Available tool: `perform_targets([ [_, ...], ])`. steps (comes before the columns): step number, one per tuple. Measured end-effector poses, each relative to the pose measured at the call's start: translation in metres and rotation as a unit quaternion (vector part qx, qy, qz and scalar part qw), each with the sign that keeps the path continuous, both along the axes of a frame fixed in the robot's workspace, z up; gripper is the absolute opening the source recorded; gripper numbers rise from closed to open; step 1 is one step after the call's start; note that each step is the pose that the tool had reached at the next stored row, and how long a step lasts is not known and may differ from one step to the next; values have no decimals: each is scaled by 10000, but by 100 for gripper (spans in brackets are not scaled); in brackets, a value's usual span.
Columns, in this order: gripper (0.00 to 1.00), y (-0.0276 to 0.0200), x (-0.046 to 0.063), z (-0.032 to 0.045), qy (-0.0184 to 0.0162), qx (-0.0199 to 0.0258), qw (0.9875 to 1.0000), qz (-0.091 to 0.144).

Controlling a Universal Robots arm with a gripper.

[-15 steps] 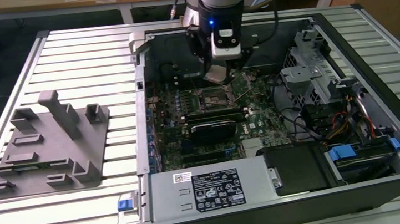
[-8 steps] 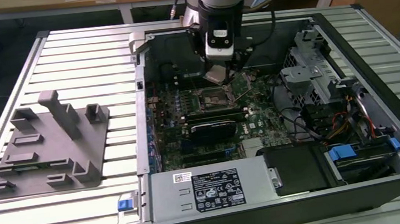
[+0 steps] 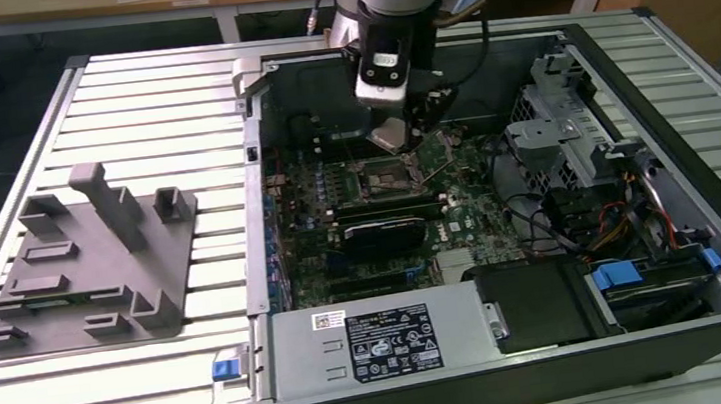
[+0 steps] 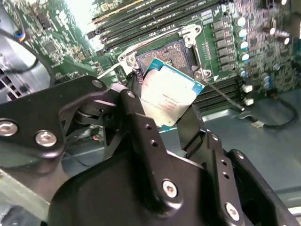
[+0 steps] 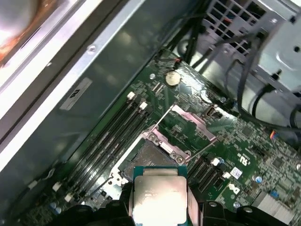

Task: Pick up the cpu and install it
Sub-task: 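Place the cpu into insertion slot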

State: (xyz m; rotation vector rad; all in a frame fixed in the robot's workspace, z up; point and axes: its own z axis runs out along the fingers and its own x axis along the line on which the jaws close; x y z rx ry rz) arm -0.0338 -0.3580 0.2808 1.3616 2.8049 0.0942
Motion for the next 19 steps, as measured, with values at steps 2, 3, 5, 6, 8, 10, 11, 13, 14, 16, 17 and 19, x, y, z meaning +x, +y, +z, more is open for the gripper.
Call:
perform_targets([
  [2, 54, 0, 0, -1, 0, 0, 9998, -182],
  [3, 54, 0, 0, -2, 0, 0, 9996, -272],
  [5, 54, 0, 0, -3, 0, 0, 9990, -452],
  [6, 54, 0, 0, -4, 0, 0, 9985, -541],
  [8, 54, 0, 0, -5, 0, 0, 9974, -721],
  [10, 54, 0, 0, -6, 0, 0, 9959, -909],
  [11, 54, 0, 0, -7, 0, 0, 9950, -998],
  [13, 54, 0, 0, -8, 0, 0, 9931, -1177],
  [14, 54, 0, 0, -9, 0, 0, 9919, -1266],
  [16, 54, 0, 0, -10, 0, -1, 9895, -1444],
  [17, 54, 0, 0, -11, 0, 0, 9882, -1533],
  [19, 54, 0, 0, -12, 0, 0, 9851, -1719],
])
